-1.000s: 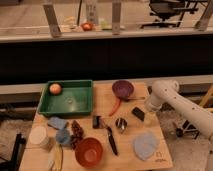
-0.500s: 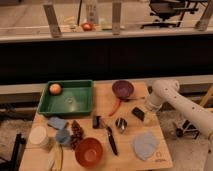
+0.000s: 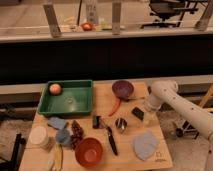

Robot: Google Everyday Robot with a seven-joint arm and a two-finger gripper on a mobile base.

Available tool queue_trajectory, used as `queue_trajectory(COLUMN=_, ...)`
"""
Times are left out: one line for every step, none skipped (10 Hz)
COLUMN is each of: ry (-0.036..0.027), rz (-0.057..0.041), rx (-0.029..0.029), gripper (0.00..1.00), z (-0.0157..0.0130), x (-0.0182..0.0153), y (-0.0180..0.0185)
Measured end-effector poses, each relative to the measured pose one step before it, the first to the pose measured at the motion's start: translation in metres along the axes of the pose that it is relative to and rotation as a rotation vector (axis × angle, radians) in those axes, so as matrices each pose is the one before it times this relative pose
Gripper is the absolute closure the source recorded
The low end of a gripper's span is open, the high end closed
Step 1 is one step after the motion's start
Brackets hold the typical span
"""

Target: Place eraser in tray

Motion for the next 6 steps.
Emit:
queue_trajectory(ry=-0.00465, rz=-0.00626, rx=-0.00383, gripper=0.2, z=0.00194, x=-0.00004, y=0.00129)
queue_trajectory(ry=-0.00422, rz=-0.00425, rx=-0.00325, gripper=0.2, z=0.00229, x=0.00039, y=0.0003)
queue_trajectory(ry=-0.00134, rz=0.00017, rx=-0.00368, gripper=0.22, z=0.00214, x=0.00151, y=0.00051)
queue_trajectory(ry=-0.00032, rz=0.0019, rx=-0.00189, gripper=0.28, z=0.00155, x=0.00128, y=0.00066)
queue_trajectory(ry=-0.0004, rz=0.00206, rx=-0.00162, gripper=0.38, z=0.0019, x=0.00128, y=0.00045)
queue_trajectory(ry=-0.00123, rz=0.00136, rx=0.00198, gripper=0.49, z=0.00129, x=0.00088, y=-0.00097)
